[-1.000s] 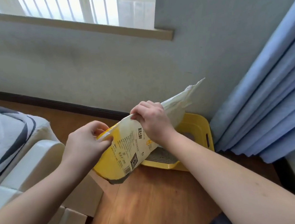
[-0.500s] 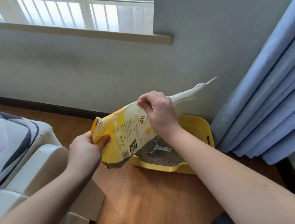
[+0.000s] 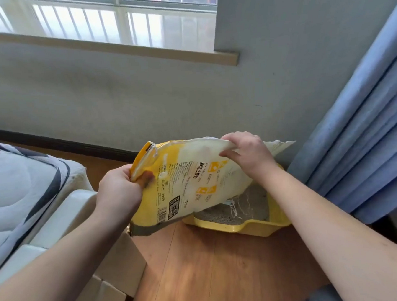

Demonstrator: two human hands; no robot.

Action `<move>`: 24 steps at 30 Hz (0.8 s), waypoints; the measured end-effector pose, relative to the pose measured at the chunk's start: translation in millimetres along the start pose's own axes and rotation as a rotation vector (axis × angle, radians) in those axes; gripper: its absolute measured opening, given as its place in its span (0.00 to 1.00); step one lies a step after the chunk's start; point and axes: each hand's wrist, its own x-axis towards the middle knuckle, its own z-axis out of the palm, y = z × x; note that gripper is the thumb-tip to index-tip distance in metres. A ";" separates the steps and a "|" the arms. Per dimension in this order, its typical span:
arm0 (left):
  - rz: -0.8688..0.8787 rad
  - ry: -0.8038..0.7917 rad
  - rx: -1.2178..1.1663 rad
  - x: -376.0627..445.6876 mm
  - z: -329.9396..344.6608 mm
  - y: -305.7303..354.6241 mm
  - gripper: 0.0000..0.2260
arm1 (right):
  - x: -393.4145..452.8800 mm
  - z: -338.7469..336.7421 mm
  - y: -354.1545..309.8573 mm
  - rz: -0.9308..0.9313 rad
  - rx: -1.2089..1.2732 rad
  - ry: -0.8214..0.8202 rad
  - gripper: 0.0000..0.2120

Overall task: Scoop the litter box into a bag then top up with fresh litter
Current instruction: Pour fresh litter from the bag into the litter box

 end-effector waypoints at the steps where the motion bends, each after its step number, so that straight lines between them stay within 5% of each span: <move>1: 0.003 -0.004 0.004 -0.4 -0.1 0.9 0.04 | -1.0 -0.2 5.3 0.025 -0.004 -0.001 0.12; 17: -0.006 -0.017 0.001 1.8 -1.3 -1.1 0.03 | -10.0 -5.5 5.2 0.066 -0.020 0.007 0.11; 24: 0.119 -0.026 0.097 -4.4 -0.4 11.4 0.04 | -12.7 -14.3 7.3 0.111 -0.012 0.004 0.09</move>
